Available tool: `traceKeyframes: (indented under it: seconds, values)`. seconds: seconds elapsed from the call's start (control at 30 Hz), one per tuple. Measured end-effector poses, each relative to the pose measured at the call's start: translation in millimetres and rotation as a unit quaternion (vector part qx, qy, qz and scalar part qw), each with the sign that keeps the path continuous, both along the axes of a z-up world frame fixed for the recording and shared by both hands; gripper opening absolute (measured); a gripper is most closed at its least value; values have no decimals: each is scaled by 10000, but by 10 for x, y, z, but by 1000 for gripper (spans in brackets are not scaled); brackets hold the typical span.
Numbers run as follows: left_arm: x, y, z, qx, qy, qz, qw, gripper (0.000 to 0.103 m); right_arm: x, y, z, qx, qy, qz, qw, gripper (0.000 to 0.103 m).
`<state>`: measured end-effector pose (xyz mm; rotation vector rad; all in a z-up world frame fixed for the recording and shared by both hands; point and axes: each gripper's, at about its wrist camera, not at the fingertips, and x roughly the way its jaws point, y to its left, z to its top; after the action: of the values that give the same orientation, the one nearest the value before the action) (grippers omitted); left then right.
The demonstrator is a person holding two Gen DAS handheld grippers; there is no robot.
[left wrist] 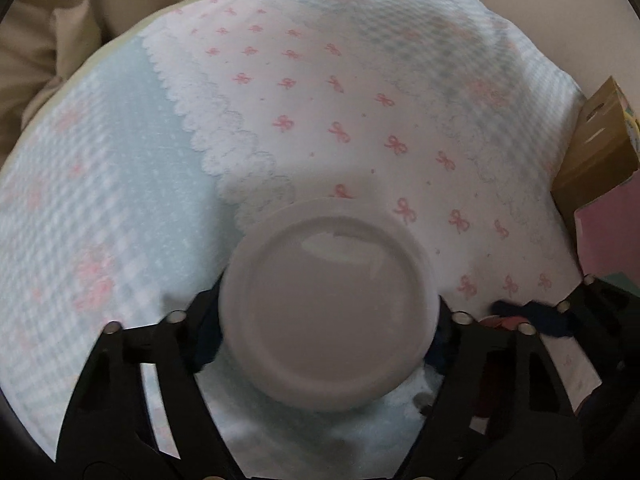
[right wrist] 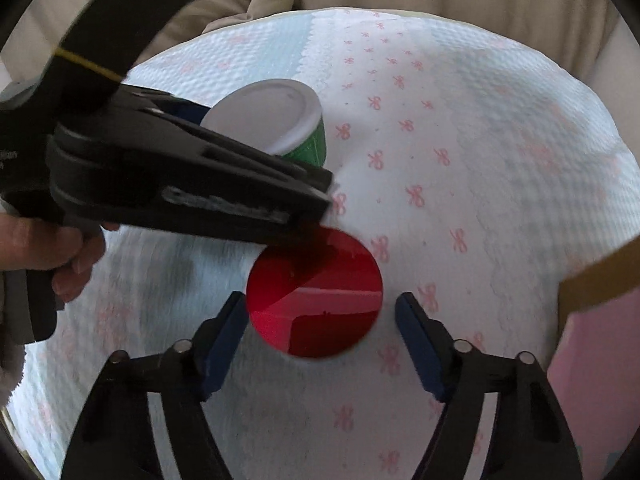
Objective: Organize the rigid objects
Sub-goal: 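Grasp the green-banded white jar with the left gripper while the right grasps the red jar, then carry the white jar with the left gripper into the box while the right carries the red jar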
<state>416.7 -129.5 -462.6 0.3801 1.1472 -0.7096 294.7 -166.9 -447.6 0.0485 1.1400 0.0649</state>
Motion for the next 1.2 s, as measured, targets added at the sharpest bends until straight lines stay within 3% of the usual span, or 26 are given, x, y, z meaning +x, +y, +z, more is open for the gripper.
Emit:
traceKeyframes:
  seconds: [0.07,0.33,0.6,0.87,1.03,1.2]
  values:
    - [-34,-34,1,54,-114,-73,9999,69,20,22,-12,-25,-13,98,9999,51]
    - [-28,68,117,-23,-62,94,9999,68,-4,8,45,-13,20,86,10000,50]
    - [-239,268,570,-126,-236,206,9994,68,-284,18,371,-14,-137,-68,9999,50]
    - [-594,477,1417,-351,-375,383,9979,68,-694,31,1072,-58,-373,-260,9989,50]
    - [-919,491,1945,-250,-439,328,9982,68,-1069,-45,1653,119,-274,-617,9976,50]
    - [-1240,404,2444,-521,-432,297,9973,68,-1400,-371,2194,347,-115,-1132,9929,50]
